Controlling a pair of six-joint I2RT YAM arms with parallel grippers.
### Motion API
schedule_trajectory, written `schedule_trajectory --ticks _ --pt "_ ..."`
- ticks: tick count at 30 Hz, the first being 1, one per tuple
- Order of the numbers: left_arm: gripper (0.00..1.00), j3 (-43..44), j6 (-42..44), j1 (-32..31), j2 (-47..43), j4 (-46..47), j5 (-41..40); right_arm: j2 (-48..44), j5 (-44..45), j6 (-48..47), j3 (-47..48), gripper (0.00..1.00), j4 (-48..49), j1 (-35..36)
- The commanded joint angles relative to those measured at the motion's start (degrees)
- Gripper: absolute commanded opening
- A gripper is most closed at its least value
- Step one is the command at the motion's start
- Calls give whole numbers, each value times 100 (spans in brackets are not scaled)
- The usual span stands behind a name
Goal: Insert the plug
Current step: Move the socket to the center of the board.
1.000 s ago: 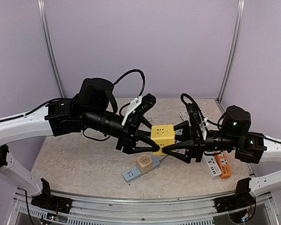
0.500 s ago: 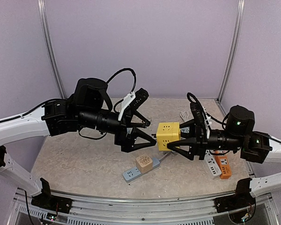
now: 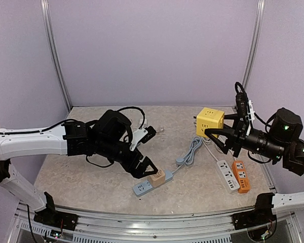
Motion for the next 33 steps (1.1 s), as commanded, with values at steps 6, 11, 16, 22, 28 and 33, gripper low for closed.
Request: schedule_trajectory --ticks 6,11,16,22,28,33 --pt "99 -724 -567 -252 18 -216 -255 431 639 241 394 0 -513 -35" --pt "99 -886 -627 -396 430 -158 -537 397 699 202 478 0 -444 -39" --pt "96 -849 -590 -414 1008 -94 -796 376 615 241 506 0 -470 -35" --pt "85 -623 -483 -350 1674 109 -943 347 556 316 408 0 -443 -43" --pt "60 -453 -507 -220 2080 166 -1070 377 524 298 425 0 -439 -44" --pt "39 -331 -612 -206 2245 140 -1189 427 576 238 554 0 -505 -42"
